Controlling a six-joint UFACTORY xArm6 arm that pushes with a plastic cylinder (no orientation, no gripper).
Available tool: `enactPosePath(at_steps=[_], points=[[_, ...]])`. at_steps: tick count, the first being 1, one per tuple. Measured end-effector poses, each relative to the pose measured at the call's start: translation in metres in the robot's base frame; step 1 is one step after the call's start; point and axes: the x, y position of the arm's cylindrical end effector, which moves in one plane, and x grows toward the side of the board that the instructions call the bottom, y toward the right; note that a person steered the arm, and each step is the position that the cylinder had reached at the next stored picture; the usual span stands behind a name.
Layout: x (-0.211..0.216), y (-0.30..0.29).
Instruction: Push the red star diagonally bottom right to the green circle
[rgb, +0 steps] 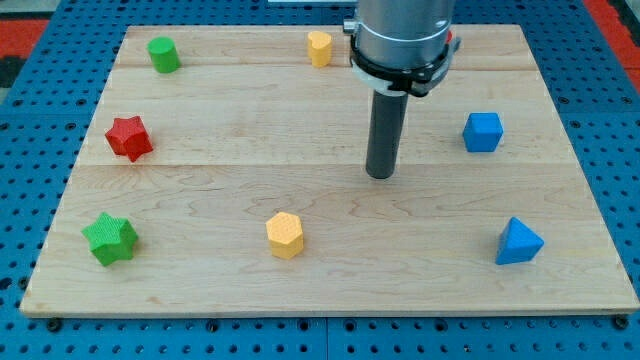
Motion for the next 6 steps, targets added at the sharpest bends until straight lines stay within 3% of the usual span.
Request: enactPosePath(at_steps=[1,2,3,4,5,6], points=[[-0.003,0.032],[-0.004,-0.052],[-0.003,-0.187],[0.004,-0.278],[-0.023,-0.334],[-0.048,-0.251]])
